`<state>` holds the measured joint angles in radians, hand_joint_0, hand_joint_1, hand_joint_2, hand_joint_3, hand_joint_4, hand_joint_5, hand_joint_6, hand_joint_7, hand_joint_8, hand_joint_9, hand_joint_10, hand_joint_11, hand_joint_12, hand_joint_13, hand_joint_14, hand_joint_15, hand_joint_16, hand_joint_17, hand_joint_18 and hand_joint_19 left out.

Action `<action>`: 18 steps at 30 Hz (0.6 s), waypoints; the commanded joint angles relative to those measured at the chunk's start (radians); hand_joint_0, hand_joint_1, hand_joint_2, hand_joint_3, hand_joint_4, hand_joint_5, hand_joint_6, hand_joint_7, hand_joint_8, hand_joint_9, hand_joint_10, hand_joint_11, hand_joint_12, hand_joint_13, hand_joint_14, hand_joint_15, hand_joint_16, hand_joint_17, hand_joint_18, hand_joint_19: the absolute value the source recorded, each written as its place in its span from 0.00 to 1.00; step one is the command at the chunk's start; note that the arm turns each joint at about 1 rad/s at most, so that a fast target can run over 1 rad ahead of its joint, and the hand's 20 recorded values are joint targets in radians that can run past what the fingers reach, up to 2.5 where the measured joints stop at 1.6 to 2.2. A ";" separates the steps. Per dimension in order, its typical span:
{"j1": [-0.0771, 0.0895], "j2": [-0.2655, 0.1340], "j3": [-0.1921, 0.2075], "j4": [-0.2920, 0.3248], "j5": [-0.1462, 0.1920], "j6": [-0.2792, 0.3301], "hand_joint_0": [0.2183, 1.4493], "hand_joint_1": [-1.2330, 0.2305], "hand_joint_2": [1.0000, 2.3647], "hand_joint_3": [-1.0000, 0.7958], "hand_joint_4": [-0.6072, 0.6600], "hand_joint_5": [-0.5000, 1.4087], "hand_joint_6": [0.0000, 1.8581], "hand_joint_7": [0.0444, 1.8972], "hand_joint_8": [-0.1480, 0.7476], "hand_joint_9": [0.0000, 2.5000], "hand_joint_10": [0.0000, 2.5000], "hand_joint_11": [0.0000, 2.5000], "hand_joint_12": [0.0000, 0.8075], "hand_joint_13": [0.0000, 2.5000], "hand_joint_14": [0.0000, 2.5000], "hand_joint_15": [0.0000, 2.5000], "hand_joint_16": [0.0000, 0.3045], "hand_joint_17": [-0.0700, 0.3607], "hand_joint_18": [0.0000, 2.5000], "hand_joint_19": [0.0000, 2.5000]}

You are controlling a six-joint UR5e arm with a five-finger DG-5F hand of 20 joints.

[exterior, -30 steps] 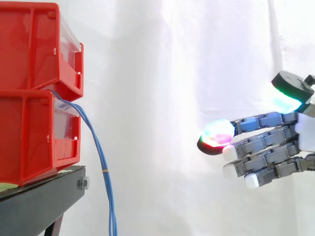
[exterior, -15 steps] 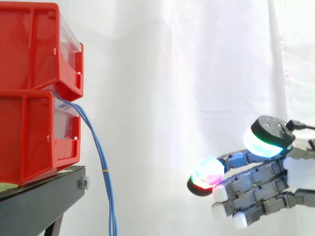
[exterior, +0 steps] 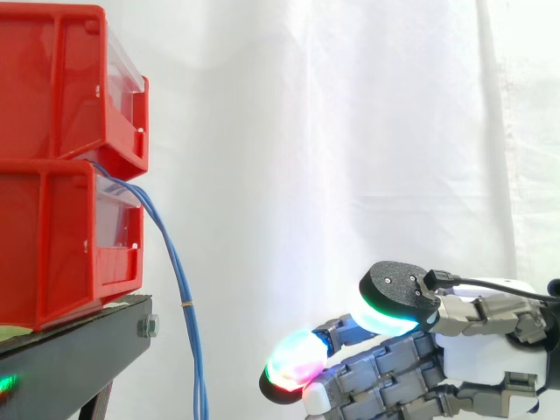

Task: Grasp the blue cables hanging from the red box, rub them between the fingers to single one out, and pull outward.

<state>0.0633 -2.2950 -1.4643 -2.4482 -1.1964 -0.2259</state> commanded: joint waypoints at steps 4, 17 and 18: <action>0.012 -0.003 0.009 0.006 0.040 -0.023 0.26 0.30 0.00 0.29 0.68 0.18 0.27 0.50 0.48 0.28 0.01 0.16 0.50 0.25 0.01 0.15 0.20 0.49 0.22 0.22; 0.029 -0.107 0.119 -0.009 0.058 -0.021 0.27 0.29 0.00 0.28 0.69 0.19 0.27 0.54 0.48 0.29 0.01 0.17 0.49 0.25 0.01 0.16 0.20 0.48 0.23 0.22; 0.029 -0.115 0.127 -0.011 0.055 -0.013 0.27 0.29 0.00 0.28 0.69 0.19 0.27 0.54 0.48 0.29 0.00 0.17 0.49 0.25 0.01 0.16 0.20 0.48 0.23 0.22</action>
<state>0.0909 -2.3716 -1.3762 -2.4485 -1.1334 -0.2609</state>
